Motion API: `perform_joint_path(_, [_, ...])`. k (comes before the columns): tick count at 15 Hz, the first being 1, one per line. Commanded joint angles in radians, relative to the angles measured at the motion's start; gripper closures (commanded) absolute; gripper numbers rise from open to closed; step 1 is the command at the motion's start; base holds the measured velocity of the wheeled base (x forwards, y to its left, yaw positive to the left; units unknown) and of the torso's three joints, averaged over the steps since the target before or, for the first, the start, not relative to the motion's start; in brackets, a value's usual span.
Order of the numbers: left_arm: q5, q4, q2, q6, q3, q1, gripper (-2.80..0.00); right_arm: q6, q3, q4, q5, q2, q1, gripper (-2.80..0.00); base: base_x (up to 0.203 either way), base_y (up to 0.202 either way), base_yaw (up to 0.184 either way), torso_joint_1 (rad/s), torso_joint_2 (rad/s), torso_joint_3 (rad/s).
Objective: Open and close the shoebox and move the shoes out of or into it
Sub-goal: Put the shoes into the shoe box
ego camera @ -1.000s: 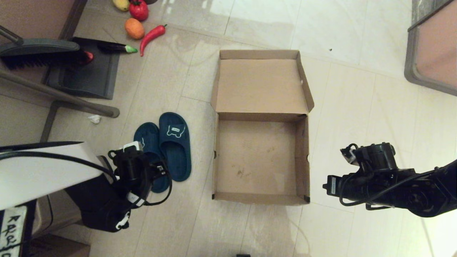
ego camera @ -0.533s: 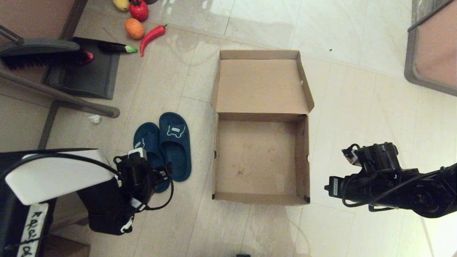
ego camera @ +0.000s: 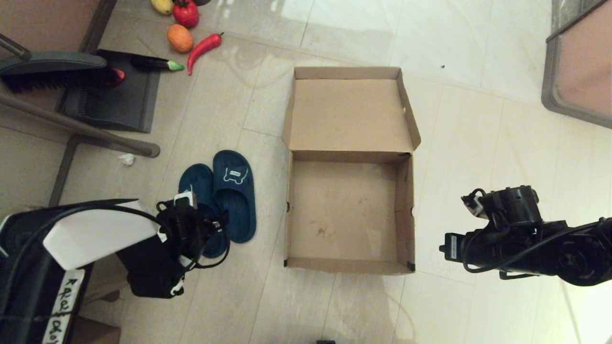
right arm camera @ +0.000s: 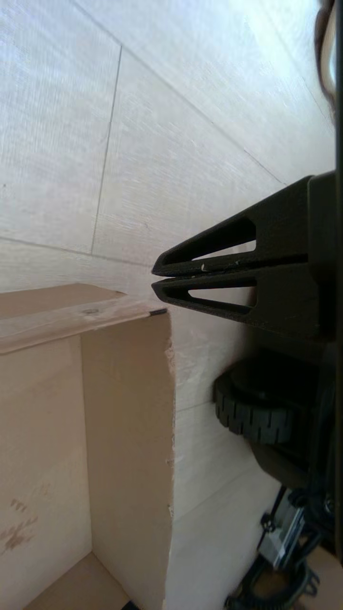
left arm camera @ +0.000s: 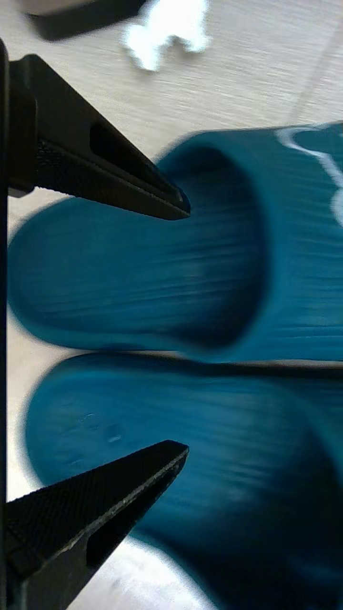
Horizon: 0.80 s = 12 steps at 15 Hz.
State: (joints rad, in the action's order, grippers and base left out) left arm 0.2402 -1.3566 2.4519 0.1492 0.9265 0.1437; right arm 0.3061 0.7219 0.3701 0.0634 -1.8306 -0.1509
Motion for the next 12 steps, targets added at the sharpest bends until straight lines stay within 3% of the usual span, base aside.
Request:
perform_joint_path(1, [-0.005,-0.007,0.059,-0.014,0.070,-0.023,-2.80,-0.003,0.002,-0.008,0.001,0.015,0.002,0.00,0.000,0.000,0.000,0.000,0.00,0.000])
perform_joint_path(5, [-0.013,-0.007,0.105,-0.016,0.152,-0.029,-2.80,-0.057,0.018,-0.044,0.001,0.030,0.007,0.00,0.000,0.000,0.000,0.000,0.00,0.000])
perform_joint_path(12, [-0.025,0.038,0.145,-0.033,0.320,-0.052,-2.80,-0.056,-0.014,-0.062,0.003,0.048,0.005,0.00,0.000,0.000,0.000,0.000,0.00,0.000])
